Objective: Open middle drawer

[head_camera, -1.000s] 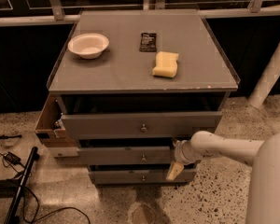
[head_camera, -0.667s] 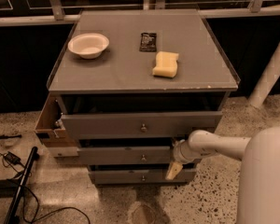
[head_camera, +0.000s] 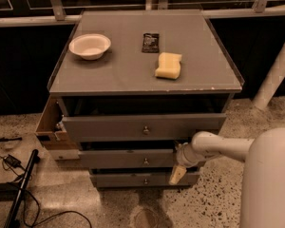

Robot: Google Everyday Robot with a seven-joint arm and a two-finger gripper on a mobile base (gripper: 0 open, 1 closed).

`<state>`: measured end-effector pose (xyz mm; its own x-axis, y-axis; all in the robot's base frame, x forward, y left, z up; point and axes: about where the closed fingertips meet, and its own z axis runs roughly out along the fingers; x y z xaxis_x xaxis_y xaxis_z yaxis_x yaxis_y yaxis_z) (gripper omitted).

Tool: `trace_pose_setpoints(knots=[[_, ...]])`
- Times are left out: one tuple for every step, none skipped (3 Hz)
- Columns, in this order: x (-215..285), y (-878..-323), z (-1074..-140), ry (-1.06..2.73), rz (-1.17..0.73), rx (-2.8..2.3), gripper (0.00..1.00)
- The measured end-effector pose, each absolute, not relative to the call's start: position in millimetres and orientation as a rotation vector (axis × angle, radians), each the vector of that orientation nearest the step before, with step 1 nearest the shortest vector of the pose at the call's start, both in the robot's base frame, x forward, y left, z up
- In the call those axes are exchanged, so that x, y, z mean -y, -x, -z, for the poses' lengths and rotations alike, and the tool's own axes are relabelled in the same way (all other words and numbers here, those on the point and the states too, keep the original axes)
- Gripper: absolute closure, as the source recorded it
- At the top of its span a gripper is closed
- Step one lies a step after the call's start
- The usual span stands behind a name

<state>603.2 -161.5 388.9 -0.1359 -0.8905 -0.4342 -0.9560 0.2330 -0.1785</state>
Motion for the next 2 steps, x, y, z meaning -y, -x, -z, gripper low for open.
trace_pose_setpoints(knots=[[166.3, -591.5, -390.4, 1.701, -0.237, -2.112, 0.0], [171.2, -574.9, -391.9, 1.712, -0.306, -2.166, 0.0]])
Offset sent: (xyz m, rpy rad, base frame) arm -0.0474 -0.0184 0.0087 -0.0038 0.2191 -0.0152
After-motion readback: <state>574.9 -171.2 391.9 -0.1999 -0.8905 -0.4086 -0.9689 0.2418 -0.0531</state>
